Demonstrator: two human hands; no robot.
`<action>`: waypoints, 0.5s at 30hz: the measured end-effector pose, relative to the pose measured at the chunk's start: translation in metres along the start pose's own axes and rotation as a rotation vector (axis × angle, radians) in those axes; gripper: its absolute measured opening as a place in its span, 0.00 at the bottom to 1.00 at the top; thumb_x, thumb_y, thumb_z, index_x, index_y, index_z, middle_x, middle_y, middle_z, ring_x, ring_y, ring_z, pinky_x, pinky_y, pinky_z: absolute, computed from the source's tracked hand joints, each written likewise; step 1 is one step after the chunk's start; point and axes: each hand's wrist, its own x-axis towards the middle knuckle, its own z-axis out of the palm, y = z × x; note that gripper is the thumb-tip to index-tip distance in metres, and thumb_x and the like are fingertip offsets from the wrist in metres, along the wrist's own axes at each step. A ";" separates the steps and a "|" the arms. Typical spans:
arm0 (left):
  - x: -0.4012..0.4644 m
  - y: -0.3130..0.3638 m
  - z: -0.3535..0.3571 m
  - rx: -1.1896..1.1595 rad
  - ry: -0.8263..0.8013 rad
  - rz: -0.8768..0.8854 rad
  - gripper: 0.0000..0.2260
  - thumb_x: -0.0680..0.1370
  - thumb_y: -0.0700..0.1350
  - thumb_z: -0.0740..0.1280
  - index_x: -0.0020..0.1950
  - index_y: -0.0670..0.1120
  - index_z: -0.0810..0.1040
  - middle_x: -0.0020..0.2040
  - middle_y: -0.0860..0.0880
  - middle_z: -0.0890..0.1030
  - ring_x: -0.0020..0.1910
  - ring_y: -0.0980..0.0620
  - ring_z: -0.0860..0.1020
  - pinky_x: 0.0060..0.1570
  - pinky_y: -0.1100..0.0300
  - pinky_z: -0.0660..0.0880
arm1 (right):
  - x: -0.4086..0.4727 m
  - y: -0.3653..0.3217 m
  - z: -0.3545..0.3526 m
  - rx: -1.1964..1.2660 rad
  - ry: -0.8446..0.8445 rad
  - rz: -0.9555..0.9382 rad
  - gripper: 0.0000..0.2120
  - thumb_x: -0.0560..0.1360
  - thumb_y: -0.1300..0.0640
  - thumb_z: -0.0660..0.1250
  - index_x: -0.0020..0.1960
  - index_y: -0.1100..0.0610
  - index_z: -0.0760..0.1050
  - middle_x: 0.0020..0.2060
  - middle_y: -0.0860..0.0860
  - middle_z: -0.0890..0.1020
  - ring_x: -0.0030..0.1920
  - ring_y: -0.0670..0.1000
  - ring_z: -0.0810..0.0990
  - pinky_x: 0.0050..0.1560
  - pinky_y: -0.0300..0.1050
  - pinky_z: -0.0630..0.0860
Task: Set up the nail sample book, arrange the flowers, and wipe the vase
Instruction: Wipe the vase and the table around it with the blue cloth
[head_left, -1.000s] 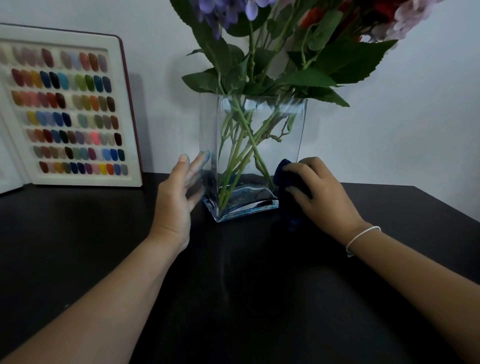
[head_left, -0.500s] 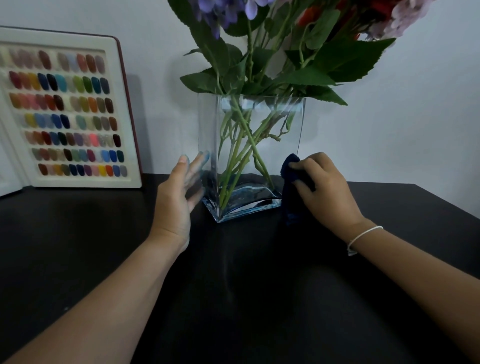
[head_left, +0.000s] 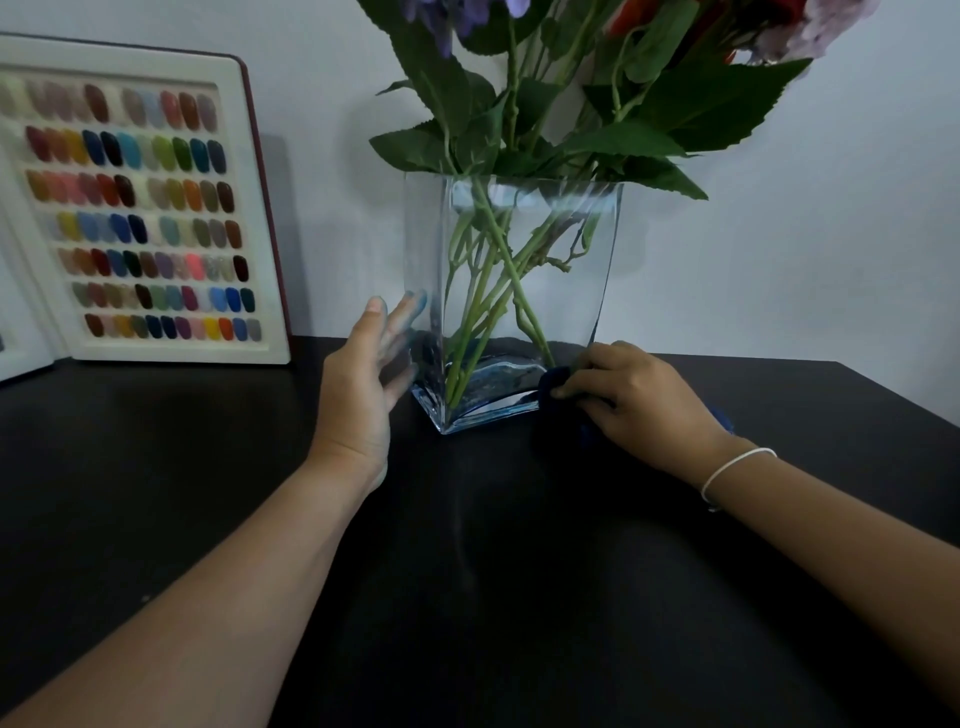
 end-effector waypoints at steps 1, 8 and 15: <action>0.000 0.000 0.000 -0.004 -0.001 -0.001 0.18 0.78 0.57 0.51 0.57 0.55 0.78 0.69 0.51 0.71 0.68 0.54 0.67 0.65 0.53 0.65 | 0.000 -0.001 0.000 -0.003 -0.002 -0.027 0.09 0.66 0.72 0.69 0.43 0.63 0.82 0.39 0.62 0.81 0.38 0.63 0.78 0.36 0.54 0.77; 0.000 0.002 0.003 -0.010 0.002 -0.019 0.19 0.79 0.55 0.51 0.58 0.52 0.77 0.69 0.53 0.71 0.69 0.55 0.65 0.63 0.55 0.65 | 0.005 -0.008 -0.002 -0.041 -0.021 -0.131 0.09 0.62 0.74 0.71 0.39 0.64 0.82 0.33 0.62 0.80 0.32 0.61 0.78 0.29 0.50 0.78; 0.001 0.001 0.004 0.005 0.019 -0.017 0.19 0.79 0.55 0.51 0.59 0.51 0.77 0.69 0.52 0.71 0.68 0.56 0.66 0.64 0.54 0.66 | 0.008 -0.014 0.004 -0.048 -0.004 -0.190 0.09 0.61 0.73 0.73 0.39 0.64 0.82 0.32 0.60 0.81 0.31 0.60 0.79 0.29 0.49 0.79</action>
